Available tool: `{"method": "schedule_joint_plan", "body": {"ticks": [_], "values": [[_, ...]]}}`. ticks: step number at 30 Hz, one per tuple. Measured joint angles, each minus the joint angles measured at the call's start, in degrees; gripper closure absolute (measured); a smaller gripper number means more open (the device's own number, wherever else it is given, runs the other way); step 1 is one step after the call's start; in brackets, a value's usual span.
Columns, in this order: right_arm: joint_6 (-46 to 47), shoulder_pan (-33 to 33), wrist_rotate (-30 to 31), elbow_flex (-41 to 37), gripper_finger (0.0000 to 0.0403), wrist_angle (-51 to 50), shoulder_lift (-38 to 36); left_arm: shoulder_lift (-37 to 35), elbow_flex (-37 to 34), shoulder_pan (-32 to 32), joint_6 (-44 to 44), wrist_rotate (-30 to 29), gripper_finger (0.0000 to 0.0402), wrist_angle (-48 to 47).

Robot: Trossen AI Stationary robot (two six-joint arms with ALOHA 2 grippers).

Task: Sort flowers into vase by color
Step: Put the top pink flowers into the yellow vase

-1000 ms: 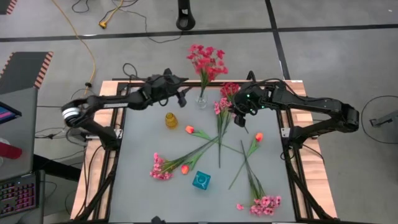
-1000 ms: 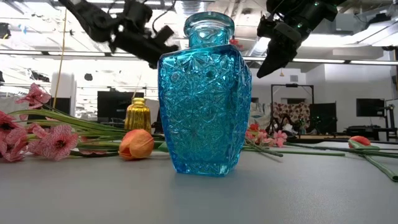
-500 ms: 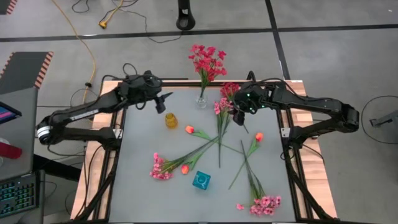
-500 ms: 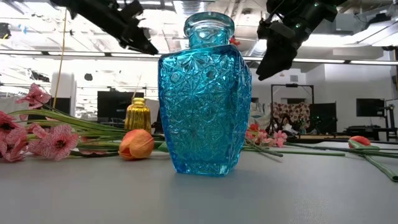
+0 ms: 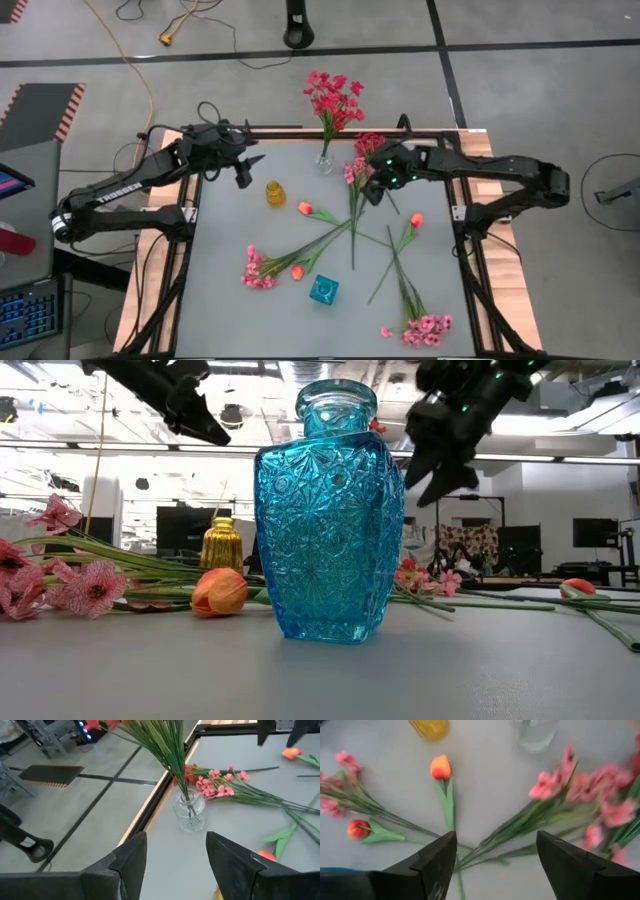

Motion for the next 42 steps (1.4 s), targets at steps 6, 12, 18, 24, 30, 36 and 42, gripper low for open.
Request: {"method": "schedule_joint_plan", "body": {"ticks": [6, 12, 18, 24, 30, 36, 42], "values": [[9.6, 2.2, 6.0, 0.0, 0.0101, 0.3, 7.5, 0.0, 0.0, 0.0, -0.9, 0.4, 0.0209, -0.9], [14.4, 2.5, 7.1, 0.0, 0.0101, 3.9, 13.3, 0.0, 0.0, 0.0, -1.0, 0.8, 0.0209, -1.1], [16.2, 2.6, 7.1, 0.0, 0.0101, 7.9, 18.9, 0.0, 0.0, 0.0, -1.0, 1.0, 0.0209, -1.4], [17.0, 2.8, 7.2, 0.0, 0.0101, 10.4, 23.6, 0.0, 0.0, 0.0, -1.0, 1.0, 0.0209, -1.4], [17.0, 2.8, 8.7, 0.3, 0.0101, 11.0, 27.3, 0.0, 0.0, 0.0, -1.5, 1.1, 0.0209, -1.4], [17.0, 2.8, 8.7, 0.2, 0.0124, 10.9, 27.6, 0.0, 0.0, 0.0, -2.5, 2.1, 0.0209, -1.4], [17.1, 2.8, 8.9, 0.1, 0.0194, 10.4, 26.6, 0.0, 0.0, 0.0, -2.6, 2.1, 0.0209, -1.4]]}}
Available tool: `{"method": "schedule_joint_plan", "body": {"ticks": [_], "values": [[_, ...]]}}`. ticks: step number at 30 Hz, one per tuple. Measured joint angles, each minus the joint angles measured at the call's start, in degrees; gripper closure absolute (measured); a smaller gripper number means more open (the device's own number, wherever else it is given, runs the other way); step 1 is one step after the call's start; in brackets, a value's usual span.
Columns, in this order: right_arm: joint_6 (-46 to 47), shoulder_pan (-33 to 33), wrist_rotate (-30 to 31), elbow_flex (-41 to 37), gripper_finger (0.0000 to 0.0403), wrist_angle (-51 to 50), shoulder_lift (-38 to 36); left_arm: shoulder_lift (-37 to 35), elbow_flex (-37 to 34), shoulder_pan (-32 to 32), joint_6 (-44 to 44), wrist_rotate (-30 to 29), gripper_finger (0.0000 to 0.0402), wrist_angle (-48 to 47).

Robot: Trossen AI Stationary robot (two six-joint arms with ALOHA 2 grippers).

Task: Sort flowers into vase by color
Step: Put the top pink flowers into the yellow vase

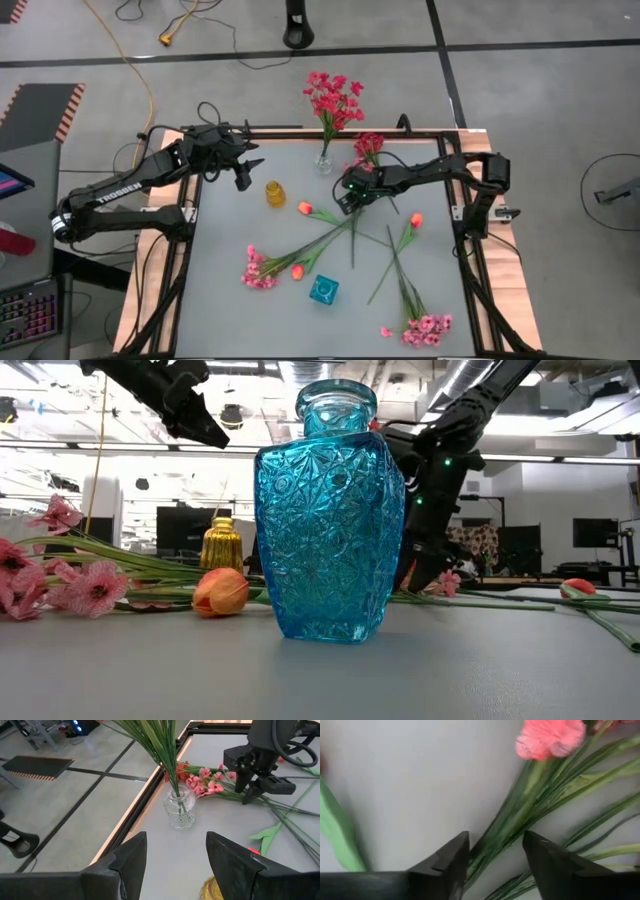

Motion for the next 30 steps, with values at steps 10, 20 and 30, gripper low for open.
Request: {"method": "schedule_joint_plan", "body": {"ticks": [10, 20, 30], "values": [[0.1, 0.0, 0.2, -0.1, 0.0348, 0.6, 0.0, 0.0, 0.0, 0.0, -0.6, 0.0, 0.0209, -0.3], [-1.0, 0.0, -0.4, 1.3, 0.0359, -1.9, -0.2, 0.0, 0.0, 0.0, -1.0, 0.0, 0.0209, -3.9], [-4.8, 0.1, -2.2, 3.1, 0.0366, -4.5, -8.7, 0.0, 0.0, 0.0, -1.1, 0.0, 0.0209, -4.3]]}}
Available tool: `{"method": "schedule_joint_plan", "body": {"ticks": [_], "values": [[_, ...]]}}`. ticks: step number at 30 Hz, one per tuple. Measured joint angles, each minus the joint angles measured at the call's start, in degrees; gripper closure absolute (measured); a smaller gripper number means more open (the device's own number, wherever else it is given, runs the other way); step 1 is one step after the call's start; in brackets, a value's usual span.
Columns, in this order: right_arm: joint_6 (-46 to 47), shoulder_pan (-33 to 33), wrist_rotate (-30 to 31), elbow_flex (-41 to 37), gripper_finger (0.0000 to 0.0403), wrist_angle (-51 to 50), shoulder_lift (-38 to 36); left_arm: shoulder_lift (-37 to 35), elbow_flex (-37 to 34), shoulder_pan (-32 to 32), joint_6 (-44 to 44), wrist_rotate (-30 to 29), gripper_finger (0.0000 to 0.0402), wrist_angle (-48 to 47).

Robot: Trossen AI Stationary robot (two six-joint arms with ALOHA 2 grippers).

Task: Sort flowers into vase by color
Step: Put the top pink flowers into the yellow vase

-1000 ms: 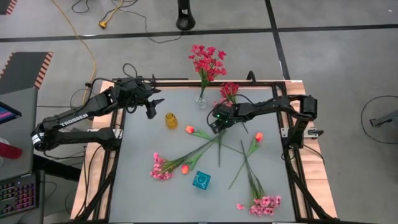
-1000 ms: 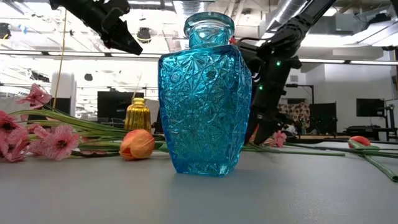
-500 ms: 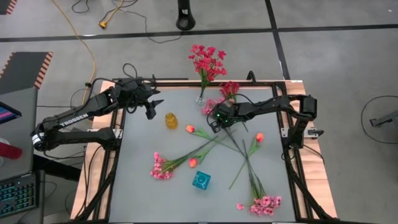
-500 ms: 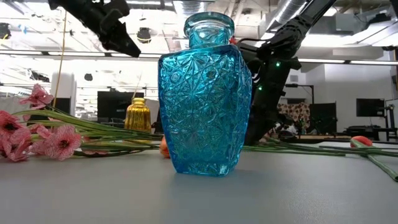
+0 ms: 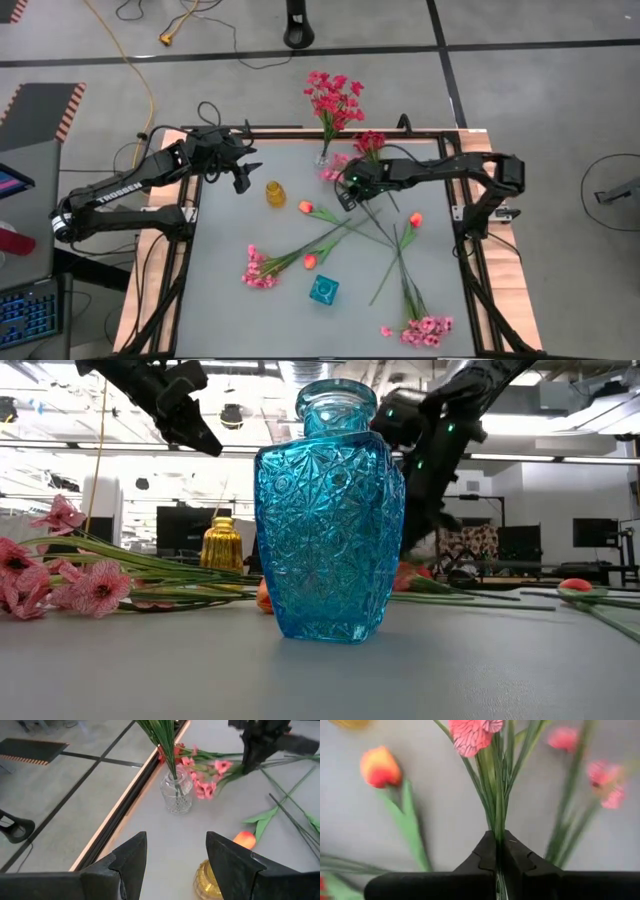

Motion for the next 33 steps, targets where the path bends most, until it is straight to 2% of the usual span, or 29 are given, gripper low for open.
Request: {"method": "schedule_joint_plan", "body": {"ticks": [3, 10, 15, 20, 25, 33], "values": [[-0.5, 0.3, 0.0, 0.0, 0.0362, -0.1, -4.0, 0.0, 0.0, 0.0, -0.2, 0.6, 0.0209, 0.0], [-3.3, 2.1, 0.1, 0.0, 0.0363, 3.1, -13.3, 0.0, 0.0, -0.2, -0.4, 6.1, 0.0209, 0.1], [-7.3, 4.1, 0.1, 0.0, 0.0363, 11.8, -18.6, 0.0, 0.0, -1.9, -2.8, 9.7, 0.0209, 2.1], [-14.8, 6.2, 0.2, 0.0, 0.0363, 23.6, -20.6, 0.2, 0.0, -5.2, -6.4, 11.8, 0.0209, 5.6], [-22.8, 7.7, 0.3, 0.1, 0.0363, 35.3, -20.1, 2.3, 0.0, -9.8, -8.8, 11.9, 0.0209, 12.3], [-32.4, 9.8, 0.3, 0.1, 0.0363, 44.5, -20.0, 8.9, 0.0, -15.6, -8.8, 11.5, 0.0209, 29.5]]}}
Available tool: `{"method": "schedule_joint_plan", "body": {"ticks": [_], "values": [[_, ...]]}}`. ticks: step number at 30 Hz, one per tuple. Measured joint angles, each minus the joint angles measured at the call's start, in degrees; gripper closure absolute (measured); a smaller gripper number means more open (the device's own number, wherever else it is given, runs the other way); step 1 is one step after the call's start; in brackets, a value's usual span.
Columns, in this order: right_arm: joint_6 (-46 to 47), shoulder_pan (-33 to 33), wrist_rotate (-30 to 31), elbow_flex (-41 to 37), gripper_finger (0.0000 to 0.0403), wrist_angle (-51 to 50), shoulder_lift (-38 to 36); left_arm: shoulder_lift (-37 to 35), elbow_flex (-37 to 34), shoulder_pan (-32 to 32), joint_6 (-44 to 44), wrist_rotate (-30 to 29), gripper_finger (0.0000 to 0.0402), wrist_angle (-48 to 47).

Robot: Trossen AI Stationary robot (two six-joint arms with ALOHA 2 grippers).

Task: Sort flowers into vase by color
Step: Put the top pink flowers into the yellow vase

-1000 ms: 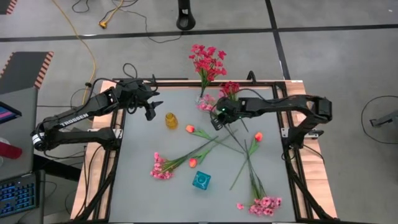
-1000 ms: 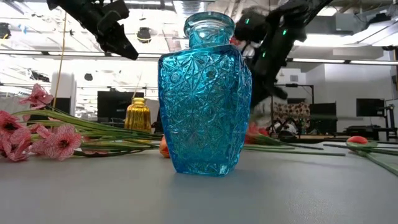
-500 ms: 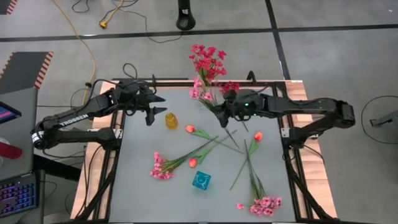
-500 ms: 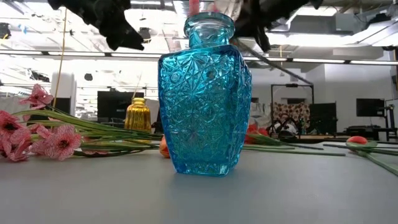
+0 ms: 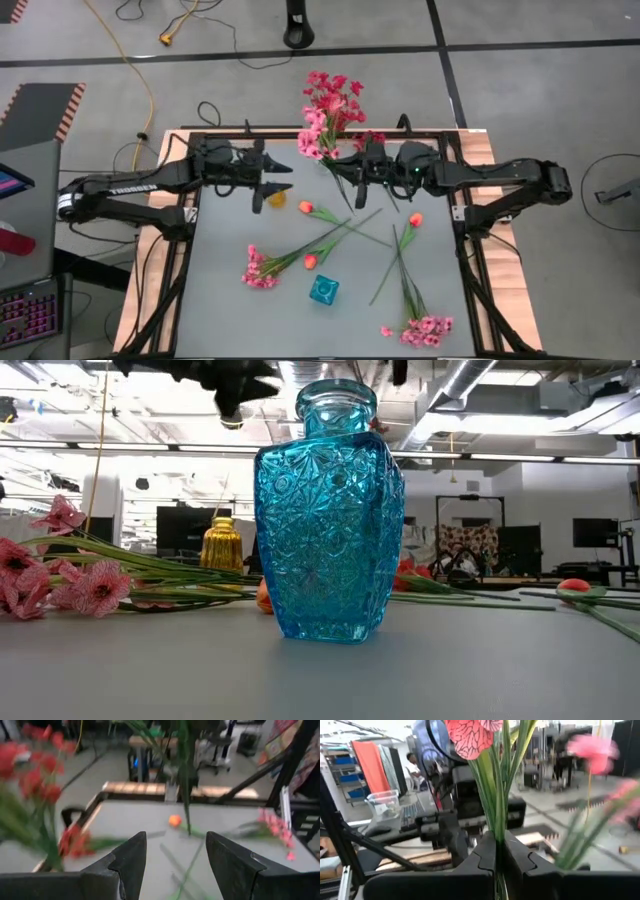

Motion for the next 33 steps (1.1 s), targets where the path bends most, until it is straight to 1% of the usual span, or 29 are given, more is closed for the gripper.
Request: {"method": "schedule_joint_plan", "body": {"ticks": [5, 11, 18, 21, 27, 33], "values": [[-4.5, 1.4, 0.0, 0.0, 0.0363, 1.0, 0.0, 5.0, 0.0, -2.2, 0.6, 0.0, 0.0209, 10.9], [-7.6, 2.6, 0.0, 0.0, 0.0363, 2.5, 0.0, 11.1, 0.0, -4.2, 1.2, 0.0, 0.0209, 22.9], [-8.4, 2.9, 0.0, 0.0, 0.0363, 3.2, 0.0, 18.3, 0.0, -5.5, 0.6, -0.1, 0.0209, 37.1], [-8.4, 2.9, 0.0, 0.0, 0.0363, 3.1, 0.0, 21.0, 0.0, -5.9, 0.6, -2.0, 0.0209, 42.1], [-8.4, 2.9, 0.0, 0.0, 0.0363, 3.1, 0.0, 24.8, 0.0, -6.3, 0.5, -3.5, 0.0209, 48.3], [-8.6, 2.9, 0.0, 0.0, 0.0363, 3.2, 0.0, 27.0, 0.8, -6.4, -1.9, -4.6, 0.0209, 49.6]]}}
